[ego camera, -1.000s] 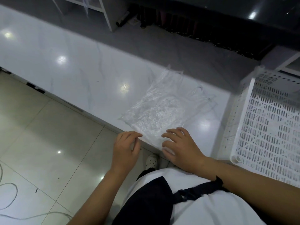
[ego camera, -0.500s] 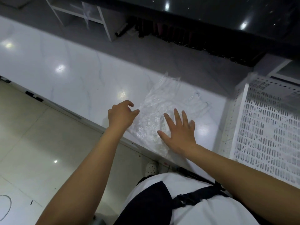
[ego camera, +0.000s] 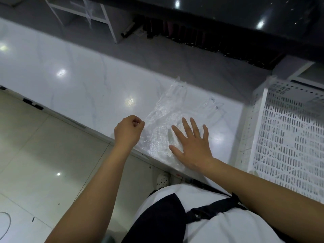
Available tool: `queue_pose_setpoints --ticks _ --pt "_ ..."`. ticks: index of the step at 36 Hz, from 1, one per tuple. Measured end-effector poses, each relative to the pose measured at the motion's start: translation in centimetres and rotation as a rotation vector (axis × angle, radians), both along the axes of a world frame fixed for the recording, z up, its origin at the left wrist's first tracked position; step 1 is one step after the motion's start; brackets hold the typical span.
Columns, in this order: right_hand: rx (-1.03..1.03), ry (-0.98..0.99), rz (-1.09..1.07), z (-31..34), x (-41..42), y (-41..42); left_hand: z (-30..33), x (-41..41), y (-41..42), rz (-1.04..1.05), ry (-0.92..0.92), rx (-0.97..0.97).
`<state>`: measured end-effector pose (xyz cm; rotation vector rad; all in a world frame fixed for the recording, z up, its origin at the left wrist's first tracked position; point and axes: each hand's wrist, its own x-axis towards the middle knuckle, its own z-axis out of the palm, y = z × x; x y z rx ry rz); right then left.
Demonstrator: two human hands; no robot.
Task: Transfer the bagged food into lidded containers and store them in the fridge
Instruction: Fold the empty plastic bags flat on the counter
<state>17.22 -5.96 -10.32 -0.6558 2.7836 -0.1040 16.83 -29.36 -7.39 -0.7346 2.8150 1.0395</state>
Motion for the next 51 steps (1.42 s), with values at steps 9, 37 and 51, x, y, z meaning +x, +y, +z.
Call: queue_pose_setpoints --ticks 9,37,51 --pt "-0.019 -0.008 0.222 0.4 -0.6 1.3 0.9 -1.5 -0.9 -0.048 -0.143 0.019" --pt "-0.696 -0.254 -0.020 -1.1 -2.8 2.8 3.7 -1.2 7.3 -0.421 -0.242 0.276" --pt "-1.442 -0.381 -0.803 0.1 -4.2 2.8 -0.4 1.4 11.8 -0.499 -0.270 0.212"
